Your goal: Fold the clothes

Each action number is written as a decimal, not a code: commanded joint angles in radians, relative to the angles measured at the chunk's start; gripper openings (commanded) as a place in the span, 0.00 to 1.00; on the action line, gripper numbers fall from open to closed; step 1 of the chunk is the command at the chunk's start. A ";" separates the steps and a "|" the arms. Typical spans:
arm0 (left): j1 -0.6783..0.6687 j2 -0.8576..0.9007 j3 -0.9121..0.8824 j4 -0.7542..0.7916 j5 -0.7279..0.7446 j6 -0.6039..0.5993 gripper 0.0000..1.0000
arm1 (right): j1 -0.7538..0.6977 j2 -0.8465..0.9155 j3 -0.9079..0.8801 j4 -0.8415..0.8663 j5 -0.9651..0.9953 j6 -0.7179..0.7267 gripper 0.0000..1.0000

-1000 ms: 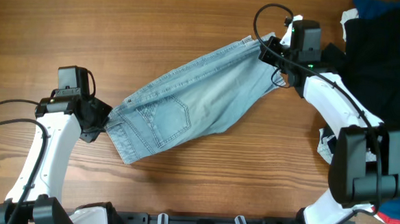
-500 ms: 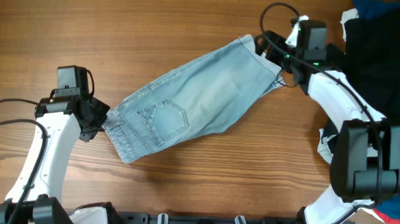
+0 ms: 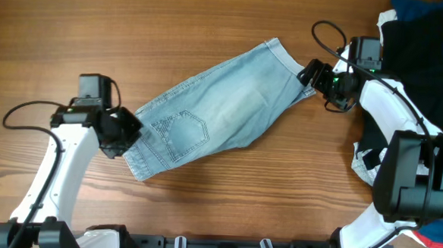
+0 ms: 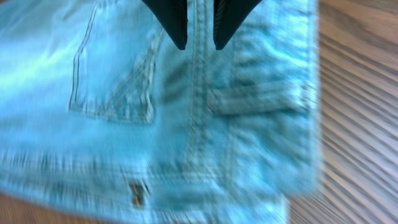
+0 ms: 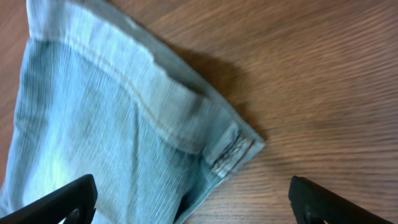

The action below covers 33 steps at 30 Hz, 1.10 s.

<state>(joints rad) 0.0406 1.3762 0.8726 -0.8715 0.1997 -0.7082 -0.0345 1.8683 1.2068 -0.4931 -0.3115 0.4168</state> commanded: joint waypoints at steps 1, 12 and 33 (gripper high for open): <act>-0.056 -0.005 -0.026 0.006 0.023 0.024 0.22 | 0.009 0.021 -0.005 -0.013 -0.030 -0.021 0.92; -0.153 -0.005 -0.126 -0.034 0.082 -0.010 0.29 | 0.016 0.025 -0.005 -0.006 -0.027 -0.021 0.89; -0.161 -0.036 -0.098 -0.103 0.178 -0.009 0.32 | 0.071 0.082 -0.043 -0.015 -0.011 0.006 0.84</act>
<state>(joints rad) -0.1135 1.3735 0.7593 -0.9501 0.3244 -0.7124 0.0330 1.9247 1.1778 -0.5247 -0.3214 0.4179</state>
